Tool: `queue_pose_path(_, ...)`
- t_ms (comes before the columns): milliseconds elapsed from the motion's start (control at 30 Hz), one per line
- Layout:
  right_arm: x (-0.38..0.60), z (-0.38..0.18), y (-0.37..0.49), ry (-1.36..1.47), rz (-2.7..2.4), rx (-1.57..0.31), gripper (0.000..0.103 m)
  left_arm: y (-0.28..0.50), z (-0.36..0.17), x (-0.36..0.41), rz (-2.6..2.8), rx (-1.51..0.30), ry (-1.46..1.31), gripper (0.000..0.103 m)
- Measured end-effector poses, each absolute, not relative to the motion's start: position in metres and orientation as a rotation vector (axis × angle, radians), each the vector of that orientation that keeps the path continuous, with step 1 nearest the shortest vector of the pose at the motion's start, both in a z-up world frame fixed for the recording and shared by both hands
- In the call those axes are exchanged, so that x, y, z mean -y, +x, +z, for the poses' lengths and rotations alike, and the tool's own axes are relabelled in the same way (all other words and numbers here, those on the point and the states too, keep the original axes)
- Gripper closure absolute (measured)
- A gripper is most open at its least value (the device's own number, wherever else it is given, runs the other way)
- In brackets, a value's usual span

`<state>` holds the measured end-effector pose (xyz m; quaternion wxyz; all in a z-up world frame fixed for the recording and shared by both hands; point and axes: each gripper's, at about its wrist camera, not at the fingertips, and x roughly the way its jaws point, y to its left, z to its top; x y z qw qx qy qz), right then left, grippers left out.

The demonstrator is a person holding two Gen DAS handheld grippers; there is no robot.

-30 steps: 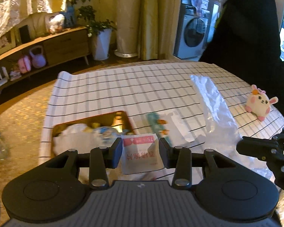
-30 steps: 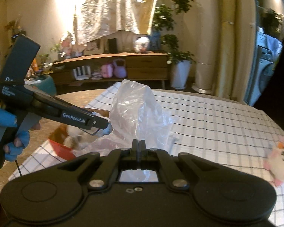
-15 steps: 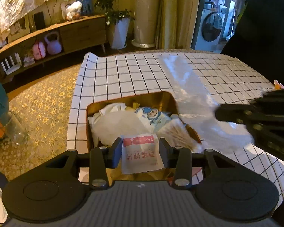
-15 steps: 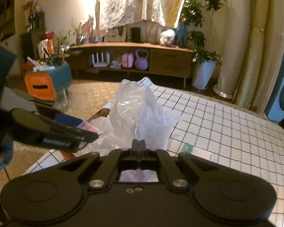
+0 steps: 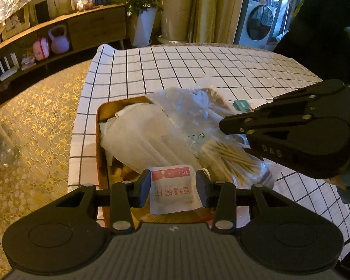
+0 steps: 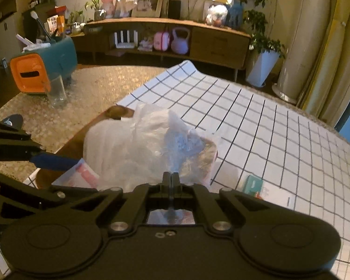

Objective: Organize soft objects

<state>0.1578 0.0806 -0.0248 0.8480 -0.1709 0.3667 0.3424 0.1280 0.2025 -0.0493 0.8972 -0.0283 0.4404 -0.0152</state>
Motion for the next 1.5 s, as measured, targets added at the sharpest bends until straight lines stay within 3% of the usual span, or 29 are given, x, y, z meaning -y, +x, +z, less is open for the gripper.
queue_pose_path(500,-0.086,-0.042,0.164,-0.348,0.721,-0.833,0.102,0.137,-0.067,-0.208,-0.034,-0.958,-0.110,0.061)
queue_pose_path(600,-0.082,-0.039,0.165,-0.327,0.709,-0.832,0.092,0.136,-0.065,-0.208,-0.032,-0.953,-0.119,0.060)
queue_pose_path(733,-0.073,-0.033,0.164,-0.302,0.709,-0.834,0.084,0.132,-0.060,-0.210,-0.012,-0.936,-0.133,0.048)
queue_pose_path(933,-0.066,-0.019,0.158,-0.264,0.727,-0.801,0.067,0.125,-0.050,-0.212,0.005,-0.911,-0.145,0.042)
queue_pose_path(1500,-0.004,0.036,0.102,-0.162,0.768,-0.672,0.057,0.084,0.004,-0.189,0.040,-0.758,-0.105,0.038)
